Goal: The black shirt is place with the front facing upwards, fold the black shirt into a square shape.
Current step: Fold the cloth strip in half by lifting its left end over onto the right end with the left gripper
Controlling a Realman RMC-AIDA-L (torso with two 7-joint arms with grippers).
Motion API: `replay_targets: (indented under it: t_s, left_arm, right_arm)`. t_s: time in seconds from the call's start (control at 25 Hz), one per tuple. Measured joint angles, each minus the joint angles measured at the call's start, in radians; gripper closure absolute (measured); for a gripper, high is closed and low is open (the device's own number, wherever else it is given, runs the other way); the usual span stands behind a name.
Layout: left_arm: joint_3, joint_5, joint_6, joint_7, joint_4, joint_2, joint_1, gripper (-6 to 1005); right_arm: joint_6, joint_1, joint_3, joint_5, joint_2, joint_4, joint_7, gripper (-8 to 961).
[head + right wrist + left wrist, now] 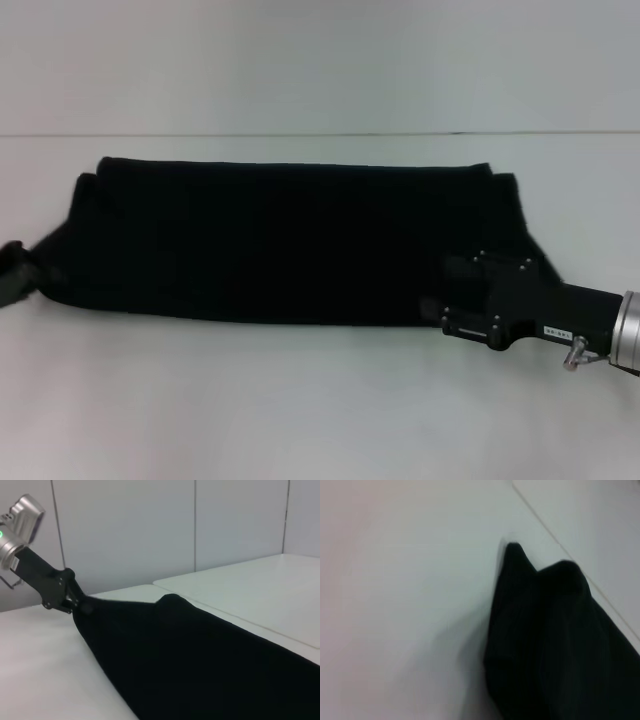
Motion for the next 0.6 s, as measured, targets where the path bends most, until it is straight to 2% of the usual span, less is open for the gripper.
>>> replay_targets:
  t_s: [0.12, 0.4, 0.6]
  left_arm:
    - [-0.012, 0.000, -0.013, -0.001, 0.011, 0.017, 0.004, 967]
    - [-0.101, 0.003, -0.016, 0.005, 0.008, 0.068, 0.007, 966]
    - [-0.104, -0.030, 0.027, 0.017, 0.010, 0.074, -0.011, 967]
  right_arm:
    - [0.000, -0.004, 0.003, 0.003, -0.001, -0.005, 0.020, 228]
    - [0.001, -0.023, 0.019, 0.008, -0.009, -0.009, 0.042, 228]
    - [0.001, -0.042, 0.054, 0.009, -0.012, -0.010, 0.043, 229]
